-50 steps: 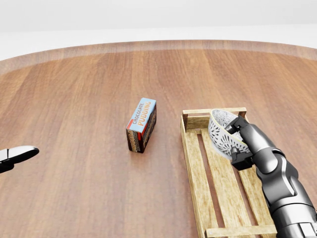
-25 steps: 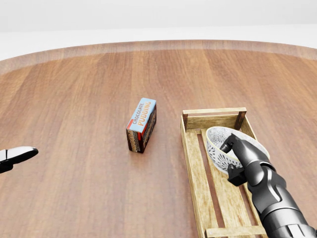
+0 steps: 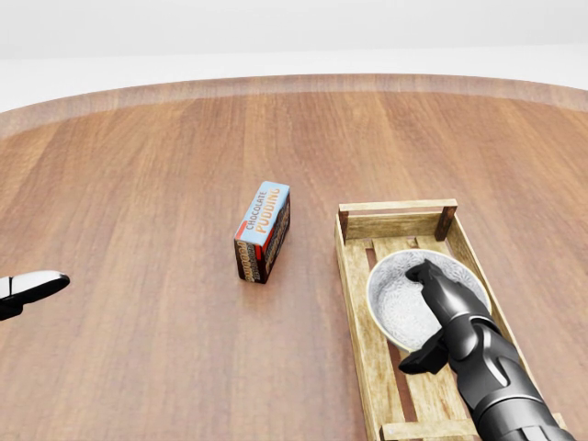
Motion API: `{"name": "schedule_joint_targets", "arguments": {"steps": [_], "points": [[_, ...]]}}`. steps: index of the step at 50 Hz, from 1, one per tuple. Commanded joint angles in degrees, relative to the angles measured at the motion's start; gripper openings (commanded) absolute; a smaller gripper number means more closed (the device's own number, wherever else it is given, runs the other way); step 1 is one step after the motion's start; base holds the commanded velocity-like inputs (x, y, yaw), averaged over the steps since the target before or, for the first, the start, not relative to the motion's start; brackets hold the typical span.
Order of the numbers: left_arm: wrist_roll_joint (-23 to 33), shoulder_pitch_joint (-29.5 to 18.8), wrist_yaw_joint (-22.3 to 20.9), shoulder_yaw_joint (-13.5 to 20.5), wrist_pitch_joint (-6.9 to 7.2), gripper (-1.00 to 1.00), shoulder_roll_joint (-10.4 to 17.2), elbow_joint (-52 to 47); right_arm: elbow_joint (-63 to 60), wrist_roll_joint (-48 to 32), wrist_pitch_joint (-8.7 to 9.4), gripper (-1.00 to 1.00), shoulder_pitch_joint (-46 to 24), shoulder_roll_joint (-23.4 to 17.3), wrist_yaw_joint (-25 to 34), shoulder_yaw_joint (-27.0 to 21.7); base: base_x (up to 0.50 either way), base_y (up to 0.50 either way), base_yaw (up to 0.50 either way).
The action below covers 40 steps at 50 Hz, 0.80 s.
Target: Pick up the bowl on the left and put it in the tray.
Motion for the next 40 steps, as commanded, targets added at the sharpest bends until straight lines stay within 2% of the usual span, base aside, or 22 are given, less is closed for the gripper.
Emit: {"name": "schedule_joint_targets", "arguments": {"steps": [1, 11, 17, 24, 25, 29, 36, 38, 40], "points": [[4.12, 0.43, 0.87, -3.12, 0.00, 1.00, -1.52, 3.64, 1.73, 3.24, 0.00, 1.00, 1.62, 0.69, 0.81, -0.49, 0.00, 0.00, 0.00], [4.21, 0.42, 0.76, -3.16, 0.00, 1.00, -1.60, 3.67, -0.57, 2.95, 0.00, 1.00, 2.59, 0.76, 1.66, -0.69, 0.00, 0.00, 0.00], [4.35, 0.41, 0.82, -3.34, 0.00, 1.00, -1.72, 3.70, -8.01, 1.84, 0.00, 1.00, 4.76, 0.85, 4.80, -0.80, 0.00, 0.00, 0.00], [4.60, 0.20, 0.85, -3.57, 0.00, 1.00, -1.75, 4.21, -29.08, -4.68, 0.00, 1.00, 11.19, 1.66, 12.88, -0.31, 0.00, 0.00, 0.00], [4.57, 0.16, 0.88, -3.61, 0.00, 1.00, -1.74, 4.17, -35.76, -6.11, 0.00, 1.00, 12.72, 2.53, 15.40, 0.09, 0.00, 0.00, 0.00], [4.51, 0.34, 0.78, -3.50, 0.00, 1.00, -1.71, 3.95, -47.78, -11.85, 0.00, 1.00, 15.10, 4.29, 21.53, 0.80, 0.00, 0.00, 0.00], [4.07, 0.17, 0.82, -3.15, 0.00, 1.00, -1.46, 3.65, -63.44, -20.88, 0.00, 1.00, 17.74, 7.87, 30.75, 2.59, 0.00, 0.00, 0.00], [4.08, 0.14, 0.86, -3.14, 0.00, 1.00, -1.43, 3.56, -66.78, -24.60, 0.00, 1.00, 17.99, 8.60, 31.70, 2.77, 0.00, 0.00, 0.00], [3.94, 0.07, 0.81, -3.09, 0.00, 1.00, -1.38, 3.55, -72.50, -26.91, 0.00, 1.00, 19.26, 10.40, 35.68, 3.78, 0.00, 0.00, 0.00]]}}
